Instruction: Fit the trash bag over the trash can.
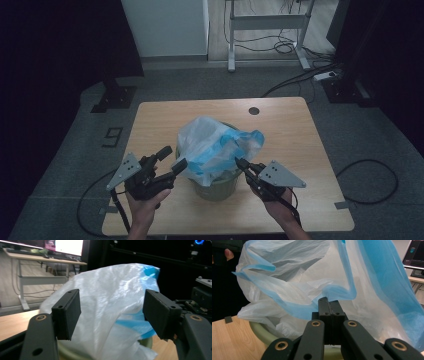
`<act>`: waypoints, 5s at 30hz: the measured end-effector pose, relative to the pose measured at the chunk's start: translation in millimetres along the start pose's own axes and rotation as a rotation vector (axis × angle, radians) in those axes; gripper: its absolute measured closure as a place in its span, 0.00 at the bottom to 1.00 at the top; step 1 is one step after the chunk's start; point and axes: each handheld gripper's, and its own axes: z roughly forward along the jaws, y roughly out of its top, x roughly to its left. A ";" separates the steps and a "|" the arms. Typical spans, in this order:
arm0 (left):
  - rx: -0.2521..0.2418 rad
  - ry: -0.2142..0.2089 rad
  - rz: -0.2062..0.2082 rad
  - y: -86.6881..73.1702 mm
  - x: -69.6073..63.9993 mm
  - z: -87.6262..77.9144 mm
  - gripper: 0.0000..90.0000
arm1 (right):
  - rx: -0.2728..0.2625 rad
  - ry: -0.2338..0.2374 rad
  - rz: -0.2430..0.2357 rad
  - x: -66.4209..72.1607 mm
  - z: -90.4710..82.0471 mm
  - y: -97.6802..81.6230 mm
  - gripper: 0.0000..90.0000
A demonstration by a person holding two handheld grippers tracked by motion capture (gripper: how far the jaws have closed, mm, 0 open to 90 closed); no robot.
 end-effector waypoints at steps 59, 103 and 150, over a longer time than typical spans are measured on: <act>-0.098 0.116 -0.052 -0.2 32.4 31.6 1.00 | -0.046 -0.108 -0.002 -23.3 7.8 42.3 0.99; 0.058 0.069 -0.233 -88.0 56.5 -23.8 0.91 | 0.169 -0.023 0.141 -26.2 -38.1 -68.2 0.99; 0.152 0.002 0.090 -34.1 20.4 13.4 1.00 | 0.011 -0.065 0.098 -32.9 -63.1 -17.9 0.54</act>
